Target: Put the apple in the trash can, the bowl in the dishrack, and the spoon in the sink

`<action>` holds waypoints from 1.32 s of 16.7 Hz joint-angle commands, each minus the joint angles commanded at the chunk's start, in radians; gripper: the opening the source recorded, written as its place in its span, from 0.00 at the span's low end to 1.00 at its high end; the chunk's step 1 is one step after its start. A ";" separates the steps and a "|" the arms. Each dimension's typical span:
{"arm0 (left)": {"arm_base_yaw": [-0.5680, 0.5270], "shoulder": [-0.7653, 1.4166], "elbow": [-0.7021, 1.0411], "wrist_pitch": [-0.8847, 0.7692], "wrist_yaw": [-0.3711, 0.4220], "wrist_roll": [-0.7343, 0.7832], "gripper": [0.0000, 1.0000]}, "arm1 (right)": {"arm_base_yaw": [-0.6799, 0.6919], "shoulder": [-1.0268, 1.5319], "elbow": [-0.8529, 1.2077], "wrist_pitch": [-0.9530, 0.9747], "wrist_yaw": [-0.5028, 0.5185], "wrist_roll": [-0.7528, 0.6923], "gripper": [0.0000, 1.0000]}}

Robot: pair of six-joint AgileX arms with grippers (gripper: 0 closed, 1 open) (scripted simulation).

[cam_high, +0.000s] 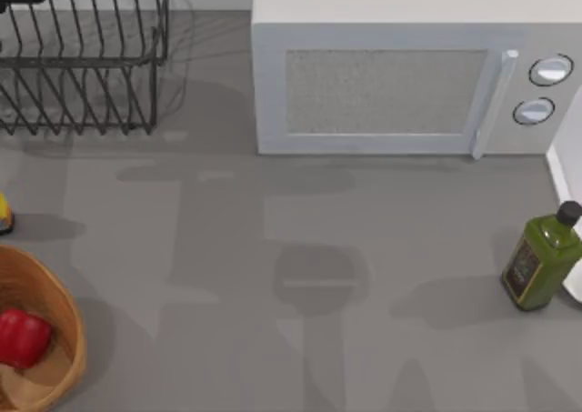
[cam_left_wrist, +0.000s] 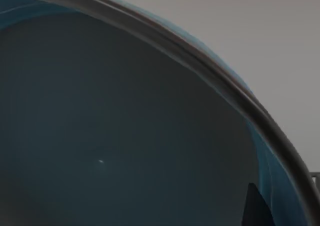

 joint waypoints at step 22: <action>0.000 0.000 0.000 0.000 0.000 0.000 1.00 | 0.000 0.000 0.000 0.000 0.000 0.000 1.00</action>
